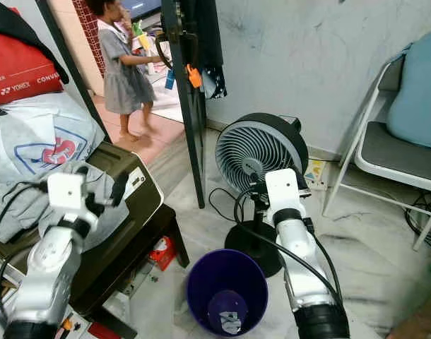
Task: Clean up the room
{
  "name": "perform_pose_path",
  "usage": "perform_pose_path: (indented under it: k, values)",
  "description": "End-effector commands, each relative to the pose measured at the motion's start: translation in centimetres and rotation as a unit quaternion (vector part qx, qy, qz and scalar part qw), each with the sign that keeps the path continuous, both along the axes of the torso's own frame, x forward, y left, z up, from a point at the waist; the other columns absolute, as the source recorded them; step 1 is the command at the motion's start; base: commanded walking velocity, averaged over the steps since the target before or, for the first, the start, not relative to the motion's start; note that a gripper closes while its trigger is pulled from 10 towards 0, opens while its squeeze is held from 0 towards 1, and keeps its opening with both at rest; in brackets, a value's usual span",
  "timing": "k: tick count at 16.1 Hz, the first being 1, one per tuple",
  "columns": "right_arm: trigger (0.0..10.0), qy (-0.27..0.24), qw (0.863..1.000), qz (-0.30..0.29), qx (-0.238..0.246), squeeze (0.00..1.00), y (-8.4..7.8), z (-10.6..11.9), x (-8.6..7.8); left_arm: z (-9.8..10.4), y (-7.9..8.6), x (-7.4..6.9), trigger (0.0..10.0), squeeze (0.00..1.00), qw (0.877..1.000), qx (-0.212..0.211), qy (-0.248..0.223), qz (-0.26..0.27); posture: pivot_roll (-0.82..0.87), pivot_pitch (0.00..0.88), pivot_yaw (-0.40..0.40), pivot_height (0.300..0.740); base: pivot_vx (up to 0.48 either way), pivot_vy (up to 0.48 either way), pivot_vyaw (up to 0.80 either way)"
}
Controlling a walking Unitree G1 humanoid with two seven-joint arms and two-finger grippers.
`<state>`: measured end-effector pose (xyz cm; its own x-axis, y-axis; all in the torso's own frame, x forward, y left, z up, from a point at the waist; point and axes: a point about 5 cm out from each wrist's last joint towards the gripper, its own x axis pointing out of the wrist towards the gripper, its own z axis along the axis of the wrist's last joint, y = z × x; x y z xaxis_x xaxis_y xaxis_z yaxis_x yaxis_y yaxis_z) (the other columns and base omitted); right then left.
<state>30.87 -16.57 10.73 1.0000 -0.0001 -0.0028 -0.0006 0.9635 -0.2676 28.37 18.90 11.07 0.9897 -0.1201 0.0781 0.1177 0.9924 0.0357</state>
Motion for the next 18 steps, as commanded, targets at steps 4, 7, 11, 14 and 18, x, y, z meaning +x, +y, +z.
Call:
perform_pose_path:
  k: [4,7,11,14,18]
  values:
    - [10.0,-0.003,1.000,-0.011,0.007,0.00,-0.7,0.3,-1.6,-0.3,0.2,-2.1,10.0,0.00,0.999,-0.012,0.018,-0.031,-0.21,0.000,0.087,0.740,0.000,0.000,0.00]
    - [10.0,-0.011,0.999,0.014,-0.027,0.00,-0.3,0.7,-2.7,-0.8,0.5,-2.5,10.0,0.00,0.999,-0.015,0.029,-0.022,-0.22,0.000,0.076,0.740,0.000,0.000,0.27]
    - [10.0,-0.014,0.999,0.028,-0.029,0.00,-0.1,1.2,-2.6,-0.7,-0.7,-2.4,10.0,0.00,0.999,-0.024,0.029,-0.024,-0.23,0.000,0.073,0.740,0.000,0.000,0.80]
    - [10.0,-0.017,0.999,0.034,-0.030,0.00,0.1,1.5,-2.5,-0.6,-0.8,-2.4,10.0,0.00,0.999,-0.017,0.029,-0.016,-0.23,0.000,0.075,0.740,0.000,0.000,0.80]
    - [10.0,-0.018,0.997,0.061,-0.035,0.00,1.1,1.4,-3.0,0.4,-1.0,-2.1,10.0,0.00,1.000,0.008,-0.002,0.003,-0.22,0.000,0.064,0.740,0.000,0.000,0.80]
